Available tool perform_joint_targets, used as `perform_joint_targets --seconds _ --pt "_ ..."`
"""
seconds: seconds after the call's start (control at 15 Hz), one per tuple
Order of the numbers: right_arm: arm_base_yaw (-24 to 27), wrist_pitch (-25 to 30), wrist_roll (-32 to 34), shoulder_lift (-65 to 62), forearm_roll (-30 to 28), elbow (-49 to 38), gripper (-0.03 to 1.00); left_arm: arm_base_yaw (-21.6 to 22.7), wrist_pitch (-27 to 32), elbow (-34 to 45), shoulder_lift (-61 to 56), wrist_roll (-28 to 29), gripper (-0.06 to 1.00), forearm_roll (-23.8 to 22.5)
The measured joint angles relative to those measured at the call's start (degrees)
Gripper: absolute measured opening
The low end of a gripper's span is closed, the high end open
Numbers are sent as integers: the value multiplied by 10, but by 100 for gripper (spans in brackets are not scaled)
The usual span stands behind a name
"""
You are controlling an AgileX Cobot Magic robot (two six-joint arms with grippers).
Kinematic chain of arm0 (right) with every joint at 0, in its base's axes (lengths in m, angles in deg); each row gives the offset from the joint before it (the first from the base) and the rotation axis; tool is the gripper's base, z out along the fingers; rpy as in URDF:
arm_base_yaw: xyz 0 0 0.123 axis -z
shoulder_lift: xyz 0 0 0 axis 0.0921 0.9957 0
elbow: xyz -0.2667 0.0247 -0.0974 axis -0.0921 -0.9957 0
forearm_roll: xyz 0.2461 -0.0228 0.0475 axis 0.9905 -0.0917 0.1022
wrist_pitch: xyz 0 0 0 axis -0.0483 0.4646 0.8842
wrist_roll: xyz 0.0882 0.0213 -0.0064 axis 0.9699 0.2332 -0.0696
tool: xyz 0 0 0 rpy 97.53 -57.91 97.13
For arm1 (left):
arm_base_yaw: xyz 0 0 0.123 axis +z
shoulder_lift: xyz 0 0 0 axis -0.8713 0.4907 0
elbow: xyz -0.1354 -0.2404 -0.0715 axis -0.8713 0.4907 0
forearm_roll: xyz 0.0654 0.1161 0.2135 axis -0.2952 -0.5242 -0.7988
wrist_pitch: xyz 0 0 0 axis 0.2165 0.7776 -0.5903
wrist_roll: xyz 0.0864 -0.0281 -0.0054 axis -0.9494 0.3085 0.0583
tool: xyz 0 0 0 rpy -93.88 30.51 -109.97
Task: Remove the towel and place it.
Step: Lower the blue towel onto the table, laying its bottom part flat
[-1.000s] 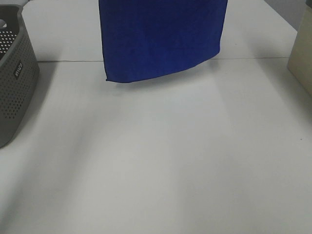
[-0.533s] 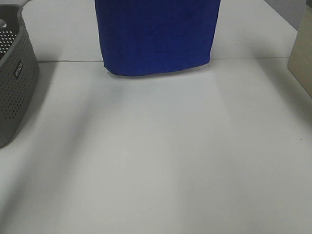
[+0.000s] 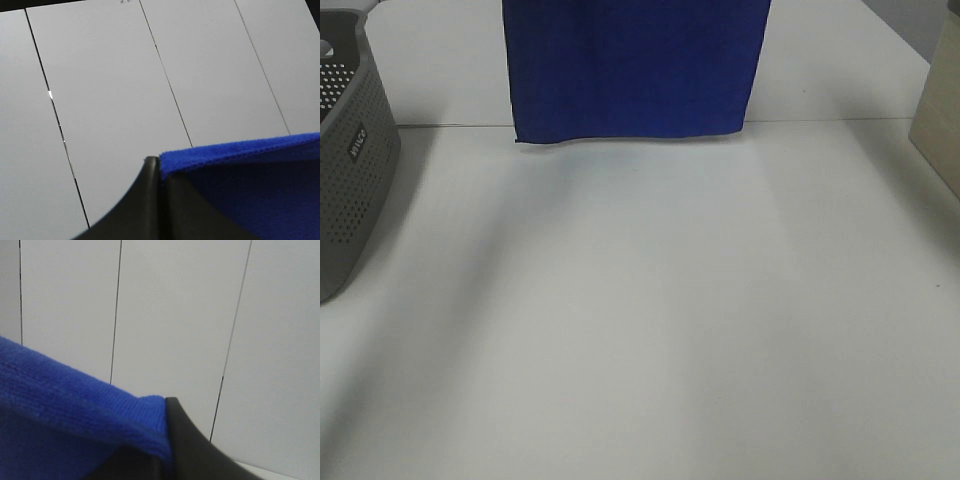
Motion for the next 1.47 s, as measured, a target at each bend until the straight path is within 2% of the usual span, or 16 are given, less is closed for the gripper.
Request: perform_joint_targets --seconds 0.27,0.8,0.93,1.0,1.07,1.2,1.27,1.4,1.47 --pt "0 22 0 0 -1 0 3 0 23 0 0 0 0 0" --pt "0 49 0 0 -5 0 3 0 26 0 0 1 0 0" --pt "0 69 0 0 -11 0 3 0 30 0 0 25 0 0" --pt "0 94 0 0 -16 0 3 -1 61 0 0 66 0 -8" --pt "0 113 1 0 -17 0 3 -5 99 0 -2 80 0 -12" --pt "0 143 3 0 -17 0 3 -15 163 1 -9 83 0 -14" --pt "0 166 10 -1 -18 0 3 -28 222 1 -20 71 0 -9" --pt "1 210 18 -8 -23 0 3 -55 356 1 -47 -14 0 40" --pt "2 238 27 -13 -28 0 3 -65 442 1 -63 -81 0 93"
